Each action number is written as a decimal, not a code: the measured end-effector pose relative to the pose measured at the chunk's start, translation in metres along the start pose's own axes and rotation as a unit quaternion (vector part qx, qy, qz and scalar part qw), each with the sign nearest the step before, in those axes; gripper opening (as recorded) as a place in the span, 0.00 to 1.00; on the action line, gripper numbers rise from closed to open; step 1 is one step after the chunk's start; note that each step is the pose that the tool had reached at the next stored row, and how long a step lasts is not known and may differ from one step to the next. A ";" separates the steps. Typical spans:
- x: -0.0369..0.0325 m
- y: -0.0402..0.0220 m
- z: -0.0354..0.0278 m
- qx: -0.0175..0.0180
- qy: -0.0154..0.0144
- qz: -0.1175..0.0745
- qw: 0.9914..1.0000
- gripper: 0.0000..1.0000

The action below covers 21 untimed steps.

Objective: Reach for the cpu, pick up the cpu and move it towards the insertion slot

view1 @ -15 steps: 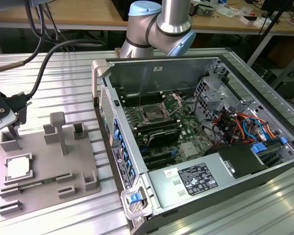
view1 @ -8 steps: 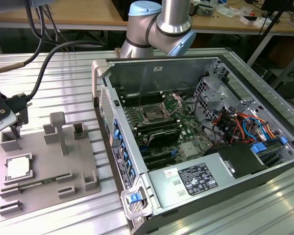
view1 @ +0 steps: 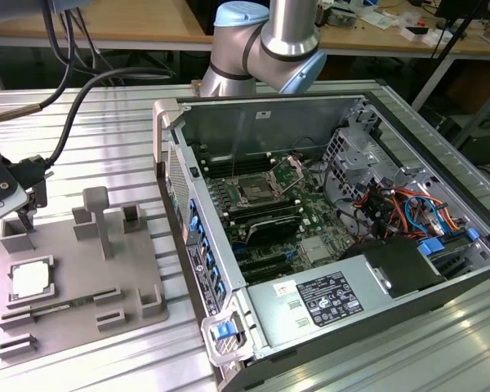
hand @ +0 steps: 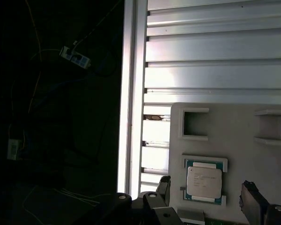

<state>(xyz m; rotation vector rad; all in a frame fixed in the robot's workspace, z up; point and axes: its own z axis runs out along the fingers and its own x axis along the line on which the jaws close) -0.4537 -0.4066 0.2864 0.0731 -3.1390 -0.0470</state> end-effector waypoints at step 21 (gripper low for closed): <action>-0.0013 -0.0097 0.0289 0.001 0.001 0.000 1.000 0.68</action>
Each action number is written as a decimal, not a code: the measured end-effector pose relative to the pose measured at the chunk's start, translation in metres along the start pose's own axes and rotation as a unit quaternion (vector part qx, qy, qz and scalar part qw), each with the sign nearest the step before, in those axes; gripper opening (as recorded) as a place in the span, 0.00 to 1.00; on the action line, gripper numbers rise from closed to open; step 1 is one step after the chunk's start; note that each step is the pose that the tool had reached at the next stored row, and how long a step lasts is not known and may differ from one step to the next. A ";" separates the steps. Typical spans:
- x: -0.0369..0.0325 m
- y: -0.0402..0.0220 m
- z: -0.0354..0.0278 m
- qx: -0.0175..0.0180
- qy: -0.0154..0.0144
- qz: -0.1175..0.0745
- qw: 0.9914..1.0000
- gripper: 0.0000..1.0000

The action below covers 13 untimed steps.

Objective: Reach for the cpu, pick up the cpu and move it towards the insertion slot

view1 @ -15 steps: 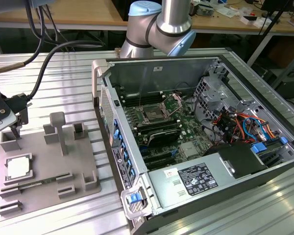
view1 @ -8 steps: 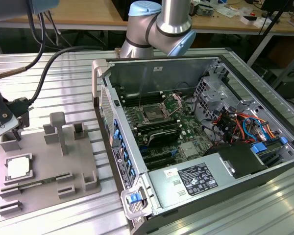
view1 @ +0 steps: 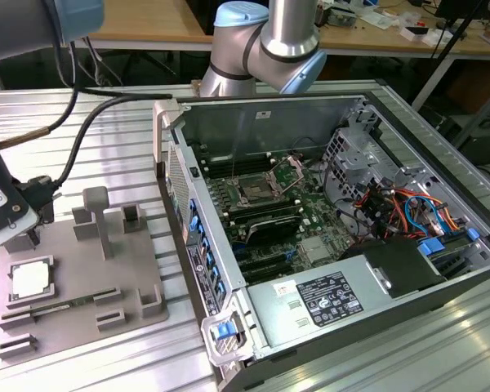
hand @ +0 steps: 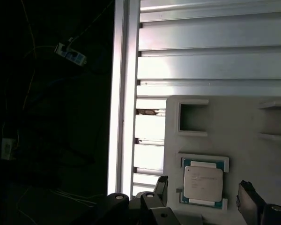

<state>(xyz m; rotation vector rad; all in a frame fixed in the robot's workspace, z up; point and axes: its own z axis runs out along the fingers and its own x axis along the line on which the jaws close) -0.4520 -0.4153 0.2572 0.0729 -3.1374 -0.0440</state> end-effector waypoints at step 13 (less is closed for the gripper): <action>-0.0004 -0.0102 0.0327 0.000 0.000 0.002 1.000 0.68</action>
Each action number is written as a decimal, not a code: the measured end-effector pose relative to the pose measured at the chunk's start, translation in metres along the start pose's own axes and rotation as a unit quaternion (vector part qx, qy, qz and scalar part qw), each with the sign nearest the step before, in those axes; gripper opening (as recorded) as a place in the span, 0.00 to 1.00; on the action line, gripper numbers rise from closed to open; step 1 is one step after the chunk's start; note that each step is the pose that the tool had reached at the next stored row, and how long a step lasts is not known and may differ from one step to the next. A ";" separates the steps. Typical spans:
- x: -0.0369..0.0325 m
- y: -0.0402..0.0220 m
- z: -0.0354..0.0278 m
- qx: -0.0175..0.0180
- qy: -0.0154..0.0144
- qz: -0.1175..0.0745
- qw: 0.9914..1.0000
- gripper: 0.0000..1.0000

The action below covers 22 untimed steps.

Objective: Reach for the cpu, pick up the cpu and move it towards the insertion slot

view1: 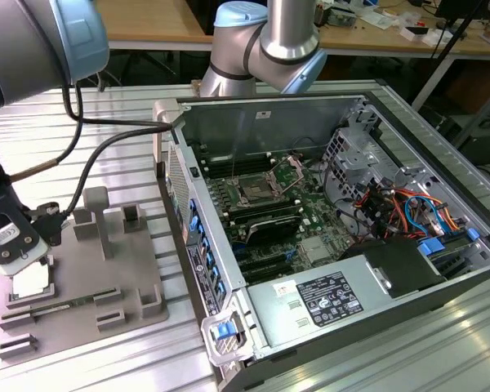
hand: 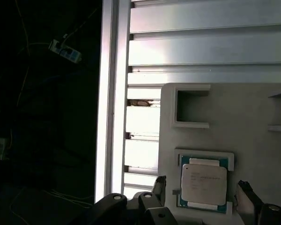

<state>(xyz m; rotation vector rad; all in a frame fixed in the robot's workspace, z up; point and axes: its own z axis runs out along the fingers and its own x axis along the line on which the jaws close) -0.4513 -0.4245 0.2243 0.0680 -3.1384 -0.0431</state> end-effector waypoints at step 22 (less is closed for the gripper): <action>-0.0037 -0.0042 0.0364 0.000 0.000 0.008 1.000 0.62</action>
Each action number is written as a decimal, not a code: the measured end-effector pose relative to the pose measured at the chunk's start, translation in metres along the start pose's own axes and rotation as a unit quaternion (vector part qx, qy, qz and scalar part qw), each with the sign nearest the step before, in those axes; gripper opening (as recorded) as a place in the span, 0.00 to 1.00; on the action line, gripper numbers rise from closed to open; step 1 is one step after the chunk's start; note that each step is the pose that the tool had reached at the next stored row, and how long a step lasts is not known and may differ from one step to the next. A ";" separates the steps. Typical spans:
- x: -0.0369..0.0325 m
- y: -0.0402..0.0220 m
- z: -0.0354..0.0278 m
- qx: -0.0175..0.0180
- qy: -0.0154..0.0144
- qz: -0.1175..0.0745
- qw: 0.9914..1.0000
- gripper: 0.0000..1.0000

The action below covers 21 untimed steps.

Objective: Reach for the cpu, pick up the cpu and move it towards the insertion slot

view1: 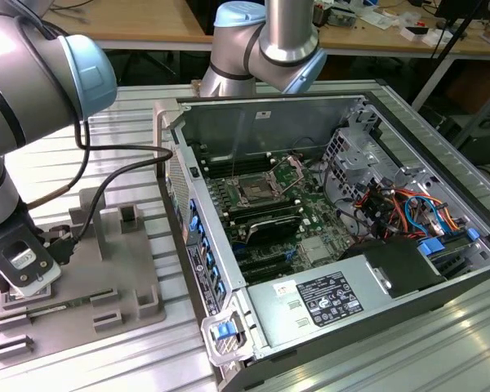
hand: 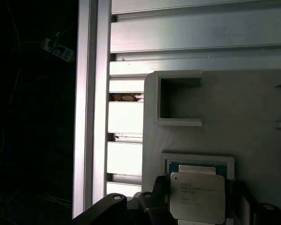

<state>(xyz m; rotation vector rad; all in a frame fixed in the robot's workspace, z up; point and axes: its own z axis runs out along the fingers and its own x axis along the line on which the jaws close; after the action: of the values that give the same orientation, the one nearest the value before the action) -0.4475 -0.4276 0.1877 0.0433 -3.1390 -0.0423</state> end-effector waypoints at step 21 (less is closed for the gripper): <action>0.0000 0.0005 -0.0180 0.000 0.000 0.002 1.000 0.55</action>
<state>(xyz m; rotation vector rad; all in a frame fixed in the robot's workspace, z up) -0.4475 -0.4276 0.2057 0.0379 -3.1392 -0.0424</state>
